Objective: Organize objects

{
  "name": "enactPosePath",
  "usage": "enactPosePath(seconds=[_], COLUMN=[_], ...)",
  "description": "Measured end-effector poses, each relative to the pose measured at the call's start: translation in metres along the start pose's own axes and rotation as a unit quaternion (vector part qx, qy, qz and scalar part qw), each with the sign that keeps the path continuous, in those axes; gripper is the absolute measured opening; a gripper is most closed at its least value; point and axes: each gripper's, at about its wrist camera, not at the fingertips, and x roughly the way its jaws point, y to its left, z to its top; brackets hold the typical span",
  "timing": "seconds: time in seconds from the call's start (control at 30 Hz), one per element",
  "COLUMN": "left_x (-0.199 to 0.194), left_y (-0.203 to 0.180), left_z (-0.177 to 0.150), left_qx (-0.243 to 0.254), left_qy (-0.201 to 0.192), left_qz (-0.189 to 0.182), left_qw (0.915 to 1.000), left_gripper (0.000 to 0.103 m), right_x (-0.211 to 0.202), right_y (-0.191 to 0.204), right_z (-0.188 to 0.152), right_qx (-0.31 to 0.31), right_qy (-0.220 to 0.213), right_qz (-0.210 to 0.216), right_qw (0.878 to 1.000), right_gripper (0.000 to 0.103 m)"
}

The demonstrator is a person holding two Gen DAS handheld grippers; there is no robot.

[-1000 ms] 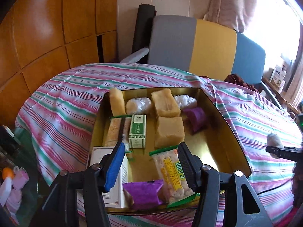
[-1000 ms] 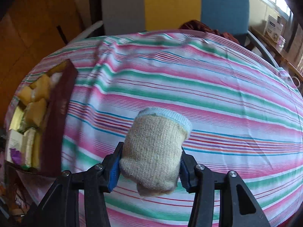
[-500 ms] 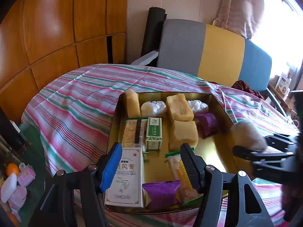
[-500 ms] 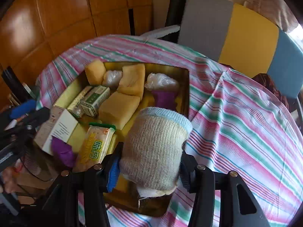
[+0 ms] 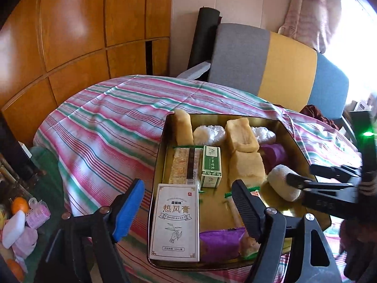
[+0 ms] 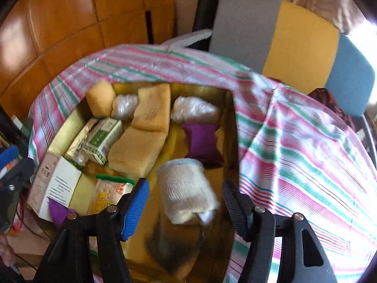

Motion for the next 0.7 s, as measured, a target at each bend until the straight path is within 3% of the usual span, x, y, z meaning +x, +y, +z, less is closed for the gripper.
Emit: enactPosePath(seconds=[0.13, 0.37, 0.7], left_x=[-0.004, -0.013, -0.029], left_y=[-0.003, -0.008, -0.017], left_z=[0.0, -0.001, -0.007], left_qx=[0.001, 0.004, 0.016], left_qy=[-0.008, -0.02, -0.027], left_qz=[-0.001, 0.004, 0.006], left_qw=[1.0, 0.9998, 0.9995], left_gripper=[0.086, 0.1, 0.103], right_x=[-0.02, -0.048, -0.084], right_y=[0.001, -0.012, -0.004], right_z=[-0.007, -0.019, -0.04], right_qx=[0.029, 0.079, 0.085], right_qy=[-0.027, -0.033, -0.096], right_qz=[-0.027, -0.069, -0.121], right_qw=[0.999, 0.994, 0.984], right_gripper=[0.065, 0.065, 0.065])
